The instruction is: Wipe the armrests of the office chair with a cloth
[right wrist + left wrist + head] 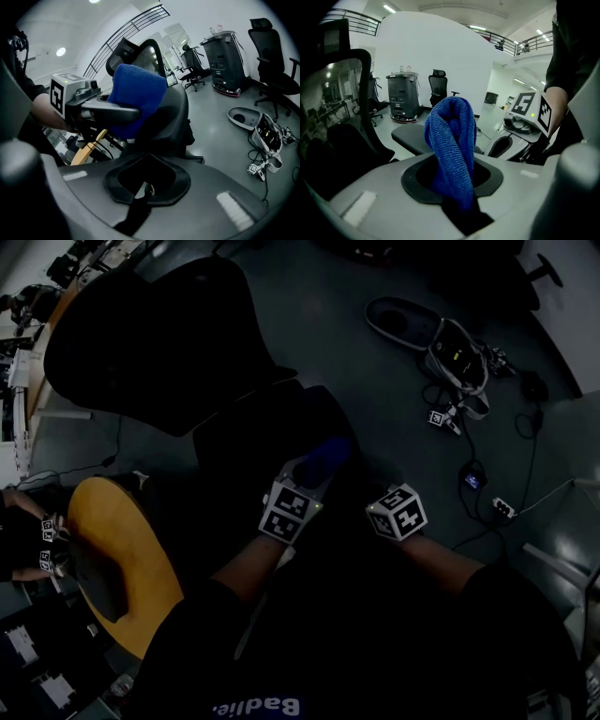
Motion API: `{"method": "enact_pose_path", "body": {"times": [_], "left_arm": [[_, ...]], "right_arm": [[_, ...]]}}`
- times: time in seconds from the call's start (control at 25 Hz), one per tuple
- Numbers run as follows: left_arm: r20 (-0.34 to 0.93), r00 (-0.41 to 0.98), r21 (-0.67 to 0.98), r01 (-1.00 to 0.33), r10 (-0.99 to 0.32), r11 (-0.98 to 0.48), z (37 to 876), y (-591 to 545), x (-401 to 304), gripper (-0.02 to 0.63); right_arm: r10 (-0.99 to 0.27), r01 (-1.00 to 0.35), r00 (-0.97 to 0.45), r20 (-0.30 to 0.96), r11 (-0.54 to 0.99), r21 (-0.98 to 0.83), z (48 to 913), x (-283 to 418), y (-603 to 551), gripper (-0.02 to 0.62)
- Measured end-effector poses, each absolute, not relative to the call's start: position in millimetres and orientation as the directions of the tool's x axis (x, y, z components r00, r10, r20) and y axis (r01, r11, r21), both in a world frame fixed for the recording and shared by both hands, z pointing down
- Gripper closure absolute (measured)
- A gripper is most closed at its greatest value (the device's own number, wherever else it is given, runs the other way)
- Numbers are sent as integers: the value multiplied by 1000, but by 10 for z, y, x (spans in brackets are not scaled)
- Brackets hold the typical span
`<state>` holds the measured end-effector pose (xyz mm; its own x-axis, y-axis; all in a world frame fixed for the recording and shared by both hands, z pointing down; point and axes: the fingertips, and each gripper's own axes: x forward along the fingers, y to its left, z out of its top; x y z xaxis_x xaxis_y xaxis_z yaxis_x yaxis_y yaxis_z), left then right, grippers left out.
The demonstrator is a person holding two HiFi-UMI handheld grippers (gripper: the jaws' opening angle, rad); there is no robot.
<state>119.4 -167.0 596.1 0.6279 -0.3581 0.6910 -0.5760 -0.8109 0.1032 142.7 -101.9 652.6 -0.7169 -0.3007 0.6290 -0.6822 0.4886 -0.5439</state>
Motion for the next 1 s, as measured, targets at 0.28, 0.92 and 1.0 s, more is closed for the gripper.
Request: {"method": "enact_pose_path", "body": {"times": [0.28,0.92,1.0], "left_arm": [[670,669,159,-553,-322,-818,5963,-1253,1294,477],[520,590,141,-772,-618,-619,5339,-1184,364,476],[501,536,125,-822,-680,-556,5182,-1181,28,476]], "right_arm": [[-271,-668,-721,638,518,-535,6543,1377,-981,591],[-17,-418,-814,580,711,-566,6371,644,-752,591],[12,-378,-822,569,736,-561,6291,460,-740,591]]}}
